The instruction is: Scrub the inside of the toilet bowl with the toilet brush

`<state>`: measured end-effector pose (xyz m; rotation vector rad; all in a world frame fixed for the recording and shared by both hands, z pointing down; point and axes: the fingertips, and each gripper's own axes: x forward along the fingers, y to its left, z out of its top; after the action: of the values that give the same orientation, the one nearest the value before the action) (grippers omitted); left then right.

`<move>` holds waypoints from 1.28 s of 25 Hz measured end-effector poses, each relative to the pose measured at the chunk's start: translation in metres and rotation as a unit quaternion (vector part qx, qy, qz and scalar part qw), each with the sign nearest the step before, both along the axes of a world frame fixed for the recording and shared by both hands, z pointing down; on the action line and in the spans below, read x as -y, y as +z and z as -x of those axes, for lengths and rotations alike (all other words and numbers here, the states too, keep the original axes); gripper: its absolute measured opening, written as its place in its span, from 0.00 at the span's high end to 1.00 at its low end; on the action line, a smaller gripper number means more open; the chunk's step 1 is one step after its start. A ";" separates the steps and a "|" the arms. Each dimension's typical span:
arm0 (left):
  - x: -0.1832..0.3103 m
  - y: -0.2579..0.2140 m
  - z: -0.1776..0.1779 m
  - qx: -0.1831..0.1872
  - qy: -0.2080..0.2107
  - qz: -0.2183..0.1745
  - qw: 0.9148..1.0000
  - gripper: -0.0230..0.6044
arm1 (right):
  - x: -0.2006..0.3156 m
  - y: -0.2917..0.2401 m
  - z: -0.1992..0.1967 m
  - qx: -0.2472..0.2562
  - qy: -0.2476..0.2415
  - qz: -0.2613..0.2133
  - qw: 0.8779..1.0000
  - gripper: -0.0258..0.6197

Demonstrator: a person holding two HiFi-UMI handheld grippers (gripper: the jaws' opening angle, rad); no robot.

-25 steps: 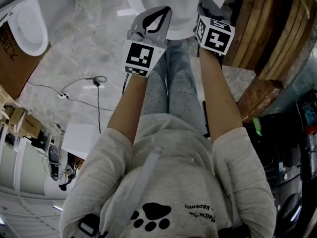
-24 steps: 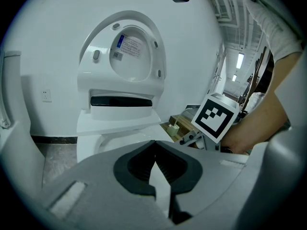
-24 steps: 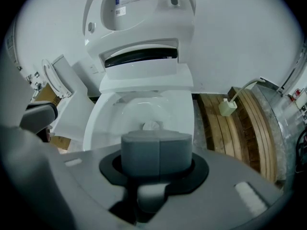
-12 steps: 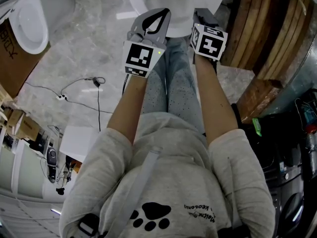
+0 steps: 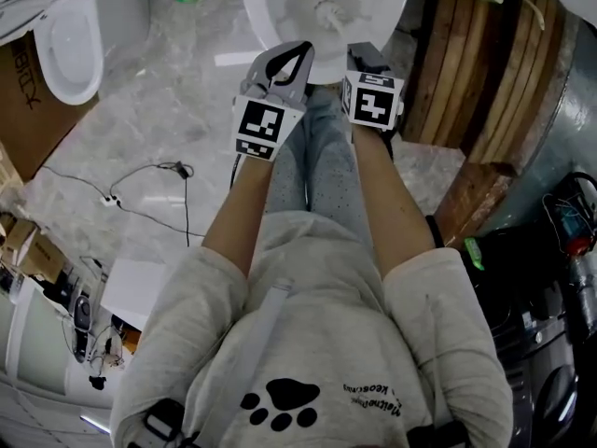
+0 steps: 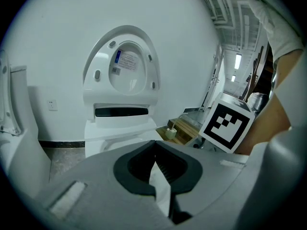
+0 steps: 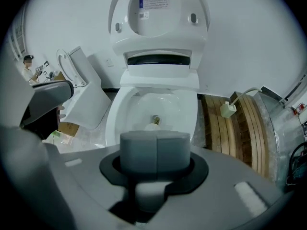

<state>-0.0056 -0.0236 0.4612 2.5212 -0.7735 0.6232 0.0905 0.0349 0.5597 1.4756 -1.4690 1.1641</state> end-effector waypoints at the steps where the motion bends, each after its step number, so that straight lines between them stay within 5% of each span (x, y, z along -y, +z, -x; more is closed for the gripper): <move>1: -0.003 -0.006 0.001 0.002 0.002 -0.001 1.000 0.98 | -0.001 -0.008 0.002 0.001 -0.003 -0.003 1.000 0.73; 18: -0.006 -0.168 -0.003 -0.011 0.007 -0.083 0.996 0.98 | 0.017 -0.214 0.011 -0.014 -0.052 -0.148 0.988 0.73; 24: 0.002 -0.236 -0.006 -0.028 -0.033 -0.115 0.992 0.98 | 0.023 -0.305 -0.005 -0.028 -0.059 -0.246 0.967 0.73; 32: 0.011 -0.320 -0.009 -0.046 -0.064 -0.180 0.981 0.98 | 0.022 -0.413 -0.024 -0.050 -0.051 -0.380 0.922 0.73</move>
<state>0.0030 -0.0341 0.1414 2.7679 -1.0875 0.3431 0.1146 0.0131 0.1463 1.8835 -2.0157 0.4344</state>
